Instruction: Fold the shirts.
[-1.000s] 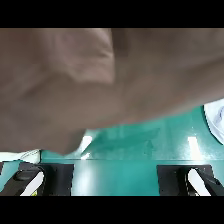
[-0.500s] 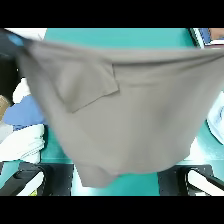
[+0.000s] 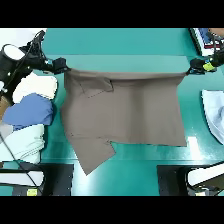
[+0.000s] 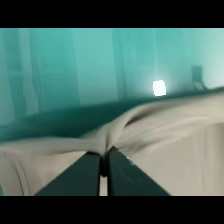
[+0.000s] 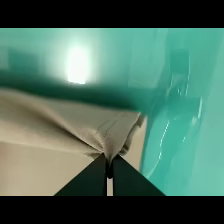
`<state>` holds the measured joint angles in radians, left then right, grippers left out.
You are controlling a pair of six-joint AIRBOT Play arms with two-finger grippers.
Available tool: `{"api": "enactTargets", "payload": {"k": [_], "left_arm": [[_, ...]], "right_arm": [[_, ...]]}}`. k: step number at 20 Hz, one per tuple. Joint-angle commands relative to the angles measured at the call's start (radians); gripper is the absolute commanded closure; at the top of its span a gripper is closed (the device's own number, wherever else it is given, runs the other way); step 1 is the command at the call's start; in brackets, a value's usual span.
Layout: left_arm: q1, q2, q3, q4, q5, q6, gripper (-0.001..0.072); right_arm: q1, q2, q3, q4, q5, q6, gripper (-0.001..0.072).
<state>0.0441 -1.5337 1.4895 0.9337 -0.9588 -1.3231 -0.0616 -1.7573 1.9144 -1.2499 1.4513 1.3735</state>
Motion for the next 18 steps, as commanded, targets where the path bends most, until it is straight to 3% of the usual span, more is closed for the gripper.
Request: {"api": "enactTargets", "payload": {"k": [1, 4, 7, 12, 17, 18], "left_arm": [[0.002, -0.119, 0.152, 0.005, 0.027, 0.023, 0.0682], [0.001, -0.105, 0.216, 0.047, -0.113, 0.022, 0.0684], [-0.018, -0.049, 0.179, 0.216, -0.239, 0.002, 0.0685], [-0.024, 0.017, -0.093, 0.252, -0.219, -0.01, 0.0683], [-0.024, 0.017, -0.296, 0.184, -0.102, -0.005, 0.0682], [-0.024, 0.017, -0.304, 0.185, -0.114, -0.016, 0.068]], "right_arm": [[0.005, -0.095, 0.114, -0.003, -0.036, -0.002, 0.0696], [0.003, -0.031, 0.032, -0.044, -0.036, -0.021, 0.0697], [0.003, 0.069, -0.151, -0.064, -0.064, -0.021, 0.0697], [0.015, 0.2, -0.473, -0.061, -0.193, -0.025, 0.0696], [0.056, 0.25, -0.626, -0.059, -0.232, -0.024, 0.0694], [0.062, 0.251, -0.636, -0.053, -0.237, -0.012, 0.0664]]}}
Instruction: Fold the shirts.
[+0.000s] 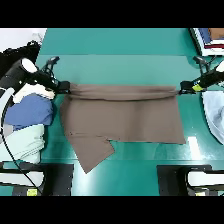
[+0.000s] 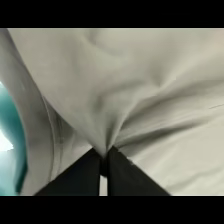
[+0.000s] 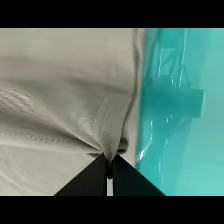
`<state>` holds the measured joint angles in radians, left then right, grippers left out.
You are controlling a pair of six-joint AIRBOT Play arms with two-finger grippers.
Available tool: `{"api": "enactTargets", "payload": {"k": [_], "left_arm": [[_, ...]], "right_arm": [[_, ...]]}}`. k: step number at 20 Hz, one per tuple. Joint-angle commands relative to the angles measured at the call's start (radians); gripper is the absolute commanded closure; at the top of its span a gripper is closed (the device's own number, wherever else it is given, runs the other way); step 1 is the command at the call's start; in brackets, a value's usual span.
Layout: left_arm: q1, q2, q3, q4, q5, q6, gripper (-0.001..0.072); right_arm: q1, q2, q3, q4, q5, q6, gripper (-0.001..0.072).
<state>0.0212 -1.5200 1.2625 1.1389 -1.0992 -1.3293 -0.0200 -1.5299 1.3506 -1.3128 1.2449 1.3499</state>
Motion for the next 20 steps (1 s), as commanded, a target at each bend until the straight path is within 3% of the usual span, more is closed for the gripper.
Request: {"api": "enactTargets", "payload": {"k": [1, 2, 4, 8, 14, 20], "left_arm": [[-0.001, 0.004, -0.077, -0.021, 0.001, -0.011, 0.0545], [0.0, 0.006, -0.074, -0.02, -0.026, -0.027, 0.0305], [0.009, 0.023, -0.053, -0.006, -0.108, -0.028, 0.035], [0.017, 0.229, -0.144, 0.074, -0.179, -0.079, 0.0348], [0.014, 0.593, -0.613, 0.039, -0.214, -0.181, 0.033], [0.014, 0.671, -0.824, -0.066, -0.213, -0.208, 0.0329]], "right_arm": [[0.022, 0.023, -0.074, 0.012, -0.03, 0.037, 0.0389], [0.022, 0.025, -0.072, 0.013, -0.028, 0.056, 0.0266], [0.013, 0.034, -0.048, 0.01, 0.024, 0.064, 0.0266], [-0.047, 0.13, -0.063, 0.012, 0.153, 0.064, 0.027], [-0.108, 0.356, -0.288, 0.013, 0.096, 0.064, 0.0273], [-0.119, 0.394, -0.333, 0.013, 0.089, 0.063, 0.0273]]}}
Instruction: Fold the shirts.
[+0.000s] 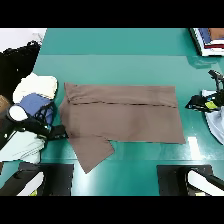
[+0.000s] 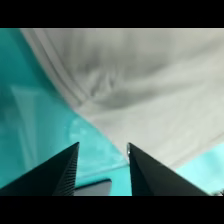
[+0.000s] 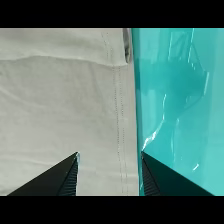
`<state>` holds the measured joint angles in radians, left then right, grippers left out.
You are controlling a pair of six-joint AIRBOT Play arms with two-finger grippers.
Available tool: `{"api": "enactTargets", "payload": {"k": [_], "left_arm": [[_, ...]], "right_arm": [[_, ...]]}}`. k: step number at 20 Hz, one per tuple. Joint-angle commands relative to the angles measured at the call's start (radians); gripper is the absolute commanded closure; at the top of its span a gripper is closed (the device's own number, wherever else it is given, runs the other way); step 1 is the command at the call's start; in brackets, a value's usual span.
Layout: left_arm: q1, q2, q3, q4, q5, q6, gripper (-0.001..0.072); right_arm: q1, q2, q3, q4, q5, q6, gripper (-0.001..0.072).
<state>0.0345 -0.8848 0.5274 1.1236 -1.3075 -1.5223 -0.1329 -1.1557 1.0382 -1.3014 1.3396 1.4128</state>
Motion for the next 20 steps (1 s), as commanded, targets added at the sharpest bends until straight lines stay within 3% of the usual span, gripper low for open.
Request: {"api": "enactTargets", "payload": {"k": [1, 2, 3, 10, 11, 12, 13, 14, 18, 20], "left_arm": [[0.0, 0.036, -0.101, -0.059, 0.008, -0.014, 0.0317], [0.0, 0.036, -0.111, -0.065, 0.023, -0.015, 0.0216], [0.0, 0.036, -0.121, -0.073, 0.038, -0.015, 0.019], [-0.055, 0.036, -0.2, -0.225, 0.231, 0.021, 0.0193], [-0.09, 0.036, -0.202, -0.239, 0.26, 0.019, 0.0262], [-0.127, 0.036, -0.202, -0.261, 0.29, 0.019, 0.0457], [-0.15, 0.036, -0.202, -0.288, 0.312, 0.019, 0.0606], [-0.153, 0.036, -0.198, -0.319, 0.314, 0.02, 0.0683], [-0.153, 0.036, -0.117, -0.327, 0.24, 0.053, 0.0683], [-0.153, 0.036, -0.075, -0.327, 0.217, 0.077, 0.0683]], "right_arm": [[-0.004, 0.019, -0.021, 0.003, -0.006, 0.0, 0.0273], [-0.003, 0.019, -0.021, 0.005, -0.005, 0.0, 0.0273], [-0.004, 0.019, -0.021, 0.014, -0.005, 0.0, 0.0273], [-0.004, 0.019, -0.021, 0.072, -0.008, 0.0, 0.0273], [-0.004, 0.02, -0.021, 0.084, -0.014, 0.0, 0.0273], [-0.004, 0.02, -0.021, 0.098, -0.019, 0.0, 0.0273], [-0.004, 0.02, -0.021, 0.105, -0.017, 0.0, 0.0273], [-0.007, 0.02, -0.021, 0.097, -0.002, -0.007, 0.0274], [-0.111, 0.029, -0.092, 0.094, 0.129, -0.064, 0.0274], [-0.218, 0.06, -0.189, 0.094, 0.121, -0.072, 0.0274]]}}
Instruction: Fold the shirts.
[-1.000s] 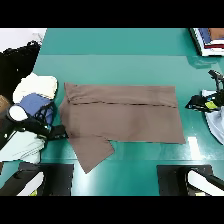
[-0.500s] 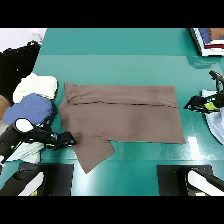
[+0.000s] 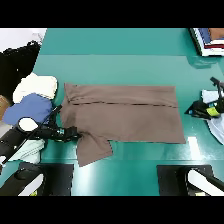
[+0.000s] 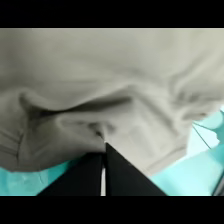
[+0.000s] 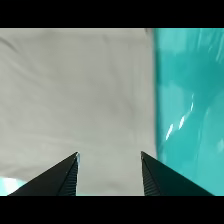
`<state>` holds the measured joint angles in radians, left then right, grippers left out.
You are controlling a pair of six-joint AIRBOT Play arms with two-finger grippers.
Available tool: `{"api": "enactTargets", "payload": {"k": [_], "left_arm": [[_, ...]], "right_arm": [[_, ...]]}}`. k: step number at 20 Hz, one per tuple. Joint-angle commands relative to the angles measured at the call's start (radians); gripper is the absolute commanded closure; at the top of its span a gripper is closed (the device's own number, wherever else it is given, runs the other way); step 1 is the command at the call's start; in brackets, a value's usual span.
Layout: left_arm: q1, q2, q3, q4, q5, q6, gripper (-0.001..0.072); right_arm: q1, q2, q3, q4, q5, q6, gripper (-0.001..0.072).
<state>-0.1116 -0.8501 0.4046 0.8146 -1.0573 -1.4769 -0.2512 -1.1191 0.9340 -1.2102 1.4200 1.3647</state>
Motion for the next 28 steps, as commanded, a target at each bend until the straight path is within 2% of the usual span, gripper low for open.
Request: {"api": "enactTargets", "payload": {"k": [1, 5, 10, 11, 13, 15, 16, 20, 24, 26, 28], "left_arm": [[-0.007, 0.001, 0.061, -0.019, -0.032, 0.038, 0.0683], [-0.007, 0.001, 0.069, -0.013, 0.016, 0.045, 0.0683], [-0.007, 0.001, 0.069, -0.01, 0.027, 0.046, 0.0683], [-0.007, 0.001, 0.069, -0.006, 0.027, 0.046, 0.0683], [-0.007, 0.001, 0.069, -0.002, 0.026, 0.056, 0.0683], [-0.007, 0.001, 0.069, 0.013, -0.008, 0.082, 0.0684], [-0.007, 0.001, 0.07, 0.037, -0.04, 0.078, 0.0685], [-0.007, 0.002, 0.123, 0.193, -0.171, 0.014, 0.0686], [-0.007, 0.002, 0.206, 0.201, -0.262, 0.01, 0.0685], [-0.007, 0.002, 0.267, 0.202, -0.318, 0.01, 0.0685], [-0.007, 0.002, 0.335, 0.202, -0.301, 0.01, 0.0684]], "right_arm": [[-0.161, 0.035, -0.134, 0.004, 0.039, -0.023, 0.0274], [-0.323, 0.041, -0.291, 0.012, 0.038, -0.027, 0.0285], [-0.262, 0.038, -0.396, 0.012, -0.035, -0.038, 0.0287], [-0.233, 0.027, -0.4, 0.014, -0.039, -0.038, 0.0364], [-0.169, -0.007, -0.398, 0.014, -0.041, -0.038, 0.0416], [-0.114, -0.028, -0.398, 0.01, -0.05, -0.039, 0.0622], [-0.097, -0.029, -0.397, 0.005, -0.05, -0.04, 0.0693], [-0.082, 0.077, -0.372, -0.07, 0.0, -0.042, 0.0695], [-0.101, 0.254, -0.274, -0.154, 0.147, -0.043, 0.0695], [-0.113, 0.329, -0.218, -0.151, 0.18, -0.041, 0.0695], [-0.092, 0.36, -0.158, -0.147, 0.167, -0.026, 0.0696]]}}
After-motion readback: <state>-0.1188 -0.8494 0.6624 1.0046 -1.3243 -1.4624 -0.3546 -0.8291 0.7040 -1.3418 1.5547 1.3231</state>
